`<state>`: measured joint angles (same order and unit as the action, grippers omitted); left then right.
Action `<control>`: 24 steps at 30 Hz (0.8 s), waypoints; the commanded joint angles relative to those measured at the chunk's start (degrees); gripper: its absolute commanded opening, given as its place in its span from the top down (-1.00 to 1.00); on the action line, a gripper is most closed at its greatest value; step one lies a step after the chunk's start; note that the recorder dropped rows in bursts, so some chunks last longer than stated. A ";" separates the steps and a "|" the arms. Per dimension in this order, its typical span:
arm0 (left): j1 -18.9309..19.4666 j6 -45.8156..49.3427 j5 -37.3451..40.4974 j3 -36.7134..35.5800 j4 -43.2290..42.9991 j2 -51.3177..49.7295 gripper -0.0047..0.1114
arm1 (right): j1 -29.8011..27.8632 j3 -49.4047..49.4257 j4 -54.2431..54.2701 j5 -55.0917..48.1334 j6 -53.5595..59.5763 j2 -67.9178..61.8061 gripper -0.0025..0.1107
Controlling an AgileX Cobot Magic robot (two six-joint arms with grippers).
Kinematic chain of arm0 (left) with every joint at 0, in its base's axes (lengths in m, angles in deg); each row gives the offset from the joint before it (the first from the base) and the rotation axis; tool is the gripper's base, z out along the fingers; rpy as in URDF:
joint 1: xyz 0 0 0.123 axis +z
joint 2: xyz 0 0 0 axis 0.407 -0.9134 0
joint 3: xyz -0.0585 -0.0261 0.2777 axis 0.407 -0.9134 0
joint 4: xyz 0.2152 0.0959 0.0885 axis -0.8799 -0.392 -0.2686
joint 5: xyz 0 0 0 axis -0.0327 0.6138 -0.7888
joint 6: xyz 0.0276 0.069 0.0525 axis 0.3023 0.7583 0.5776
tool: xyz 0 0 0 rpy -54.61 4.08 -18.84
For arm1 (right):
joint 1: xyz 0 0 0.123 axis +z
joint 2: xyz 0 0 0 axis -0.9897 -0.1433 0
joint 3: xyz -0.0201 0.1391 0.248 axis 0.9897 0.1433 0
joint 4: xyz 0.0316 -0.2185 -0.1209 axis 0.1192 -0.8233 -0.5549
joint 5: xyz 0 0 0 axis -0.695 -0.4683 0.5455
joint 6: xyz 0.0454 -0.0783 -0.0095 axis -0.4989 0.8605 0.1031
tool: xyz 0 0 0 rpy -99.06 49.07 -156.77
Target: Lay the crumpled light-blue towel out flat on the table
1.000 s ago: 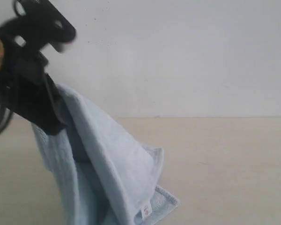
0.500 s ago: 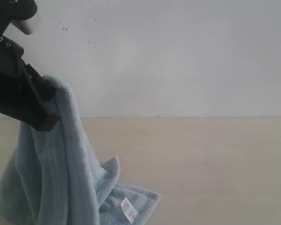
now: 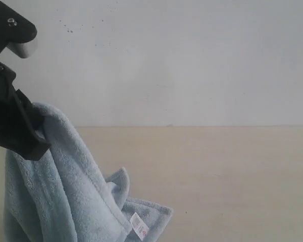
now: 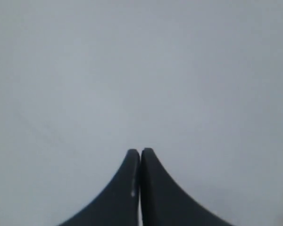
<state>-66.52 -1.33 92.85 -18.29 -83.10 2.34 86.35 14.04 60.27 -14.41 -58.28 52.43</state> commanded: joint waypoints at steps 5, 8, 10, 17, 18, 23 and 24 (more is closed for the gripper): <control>0.03 -0.67 -1.93 -0.29 0.79 0.33 0.85 | -0.05 -15.20 -44.84 21.77 -33.48 -1.52 0.96; 0.03 -0.67 -2.85 -0.29 0.79 0.33 0.85 | -0.05 -24.03 -65.01 20.32 -32.89 -7.21 0.96; 0.03 -0.67 -3.16 -0.29 0.79 0.33 0.85 | -0.05 -27.24 -74.85 18.46 -32.89 -12.61 0.96; 0.03 -0.67 -4.00 -0.29 0.11 0.33 0.85 | -0.05 -28.83 -81.73 6.67 -15.57 -45.94 0.96; 0.03 -0.67 -4.00 -0.29 -0.18 0.33 0.85 | -0.05 -29.09 -80.39 5.61 -15.40 -50.83 0.96; 0.03 -0.67 -2.85 -0.29 -2.57 0.33 0.85 | -0.05 -32.03 -87.03 13.91 -31.54 -74.78 0.96; 0.03 -0.67 -2.00 -0.29 -3.46 0.33 0.85 | -0.05 -32.44 -91.84 18.79 -35.00 -78.65 0.96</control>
<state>-66.52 -1.33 90.02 -18.29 -84.20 2.34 86.35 -16.85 -22.75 -5.98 -84.21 -17.22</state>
